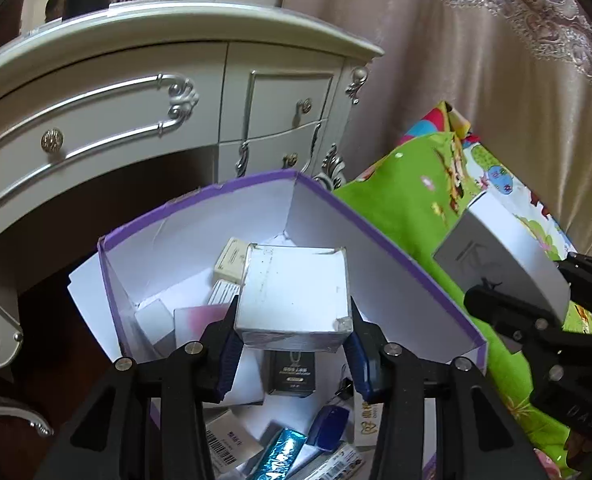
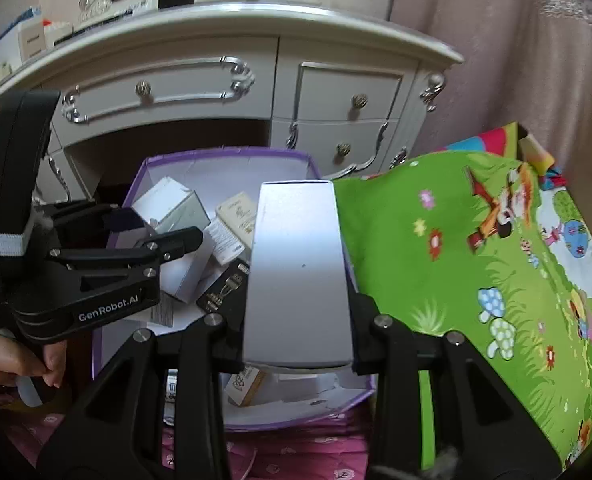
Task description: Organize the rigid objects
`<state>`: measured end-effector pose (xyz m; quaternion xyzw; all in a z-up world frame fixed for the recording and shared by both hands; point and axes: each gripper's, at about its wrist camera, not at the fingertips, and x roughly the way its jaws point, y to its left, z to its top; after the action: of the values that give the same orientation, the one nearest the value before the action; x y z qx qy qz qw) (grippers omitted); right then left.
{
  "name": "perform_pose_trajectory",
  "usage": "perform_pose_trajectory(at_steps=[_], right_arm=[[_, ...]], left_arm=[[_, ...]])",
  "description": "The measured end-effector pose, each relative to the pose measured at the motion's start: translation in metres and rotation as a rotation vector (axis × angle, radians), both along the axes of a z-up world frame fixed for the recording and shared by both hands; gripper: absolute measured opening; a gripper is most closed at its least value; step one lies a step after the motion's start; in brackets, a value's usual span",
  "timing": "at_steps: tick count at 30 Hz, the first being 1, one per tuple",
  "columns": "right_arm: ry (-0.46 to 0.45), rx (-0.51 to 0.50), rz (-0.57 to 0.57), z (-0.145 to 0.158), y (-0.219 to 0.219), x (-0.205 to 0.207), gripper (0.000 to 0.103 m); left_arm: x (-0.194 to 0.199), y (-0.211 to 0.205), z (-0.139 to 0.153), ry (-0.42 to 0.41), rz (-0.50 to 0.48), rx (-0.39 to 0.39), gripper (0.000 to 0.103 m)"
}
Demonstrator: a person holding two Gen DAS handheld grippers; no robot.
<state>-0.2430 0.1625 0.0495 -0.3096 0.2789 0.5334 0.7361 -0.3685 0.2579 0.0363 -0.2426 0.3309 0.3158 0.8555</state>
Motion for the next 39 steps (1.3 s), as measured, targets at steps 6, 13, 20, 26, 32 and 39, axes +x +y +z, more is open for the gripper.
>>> perform_pose_trajectory(at_steps=[6, 13, 20, 26, 32, 39], right_arm=[[0.004, -0.025, 0.017, -0.010, 0.006, -0.006, 0.039], [0.015, -0.020, 0.021, -0.009, 0.006, -0.005, 0.040], [0.037, 0.031, 0.012, -0.002, -0.001, 0.000, 0.085], [0.023, 0.008, 0.020, 0.001, -0.007, 0.000, 0.088], [0.034, 0.026, 0.002, 0.006, -0.019, 0.005, 0.089], [0.025, 0.016, 0.006, 0.008, -0.021, -0.002, 0.089]], left_arm=[[0.000, 0.000, 0.001, 0.006, 0.006, 0.001, 0.046], [-0.001, 0.001, 0.004, 0.009, 0.024, 0.008, 0.047], [-0.004, -0.001, 0.017, 0.062, 0.103, 0.099, 0.103], [-0.013, -0.014, 0.047, 0.100, 0.193, 0.255, 0.103], [-0.021, -0.056, 0.086, 0.151, 0.263, 0.538, 0.103], [-0.004, -0.044, 0.067, 0.188, 0.116, 0.349, 0.103]])
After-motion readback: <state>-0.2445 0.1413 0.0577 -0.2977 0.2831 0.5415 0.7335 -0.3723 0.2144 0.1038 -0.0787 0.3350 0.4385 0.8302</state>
